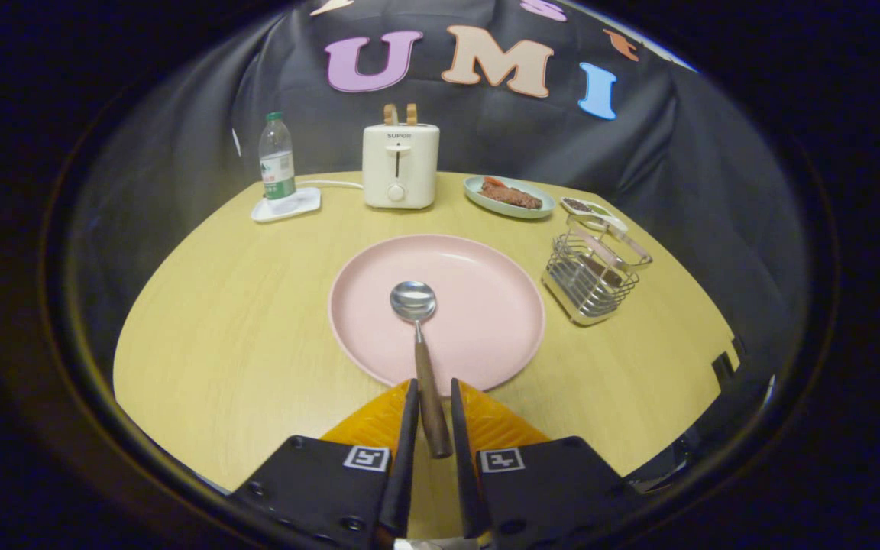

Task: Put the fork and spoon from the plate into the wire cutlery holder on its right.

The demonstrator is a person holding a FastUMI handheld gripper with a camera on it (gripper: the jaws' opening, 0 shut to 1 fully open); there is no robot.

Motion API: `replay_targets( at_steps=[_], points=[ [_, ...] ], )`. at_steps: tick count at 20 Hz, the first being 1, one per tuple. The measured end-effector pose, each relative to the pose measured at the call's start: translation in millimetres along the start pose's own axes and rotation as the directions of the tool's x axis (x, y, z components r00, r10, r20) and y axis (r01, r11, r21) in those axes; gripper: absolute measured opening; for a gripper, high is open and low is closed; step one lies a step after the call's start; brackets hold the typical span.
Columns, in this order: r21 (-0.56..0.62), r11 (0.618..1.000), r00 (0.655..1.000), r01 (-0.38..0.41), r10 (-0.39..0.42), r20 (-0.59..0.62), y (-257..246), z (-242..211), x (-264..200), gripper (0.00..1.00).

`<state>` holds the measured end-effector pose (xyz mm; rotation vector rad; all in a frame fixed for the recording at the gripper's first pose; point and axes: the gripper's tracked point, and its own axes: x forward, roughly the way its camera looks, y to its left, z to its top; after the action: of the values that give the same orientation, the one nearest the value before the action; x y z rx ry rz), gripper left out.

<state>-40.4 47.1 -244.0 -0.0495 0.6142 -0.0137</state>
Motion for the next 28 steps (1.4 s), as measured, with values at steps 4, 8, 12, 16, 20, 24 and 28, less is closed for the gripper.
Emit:
replay_targets(
  at_steps=[4,8,12,16,20,24,28],
  points=[
    [0.028,0.997,0.997,-0.072,0.072,0.008,16.3,2.4,3.2,0.14],
    [0.021,0.996,0.996,-0.083,0.083,0.018,19.1,4.0,3.7,0.12],
    [0.014,0.995,0.995,-0.1,0.1,0.024,20.5,6.2,3.3,0.05],
    [-0.013,0.995,0.995,-0.099,0.099,0.034,20.8,12.7,0.4,0.05],
    [-0.026,0.996,0.996,-0.086,0.086,0.018,15.3,24.7,-9.2,0.05],
    [-0.001,0.997,0.997,-0.073,0.073,0.022,-3.3,53.0,-27.8,0.05],
    [0.05,0.998,0.998,-0.047,0.045,0.036,-33.2,89.2,-40.8,0.05]
  ],
)
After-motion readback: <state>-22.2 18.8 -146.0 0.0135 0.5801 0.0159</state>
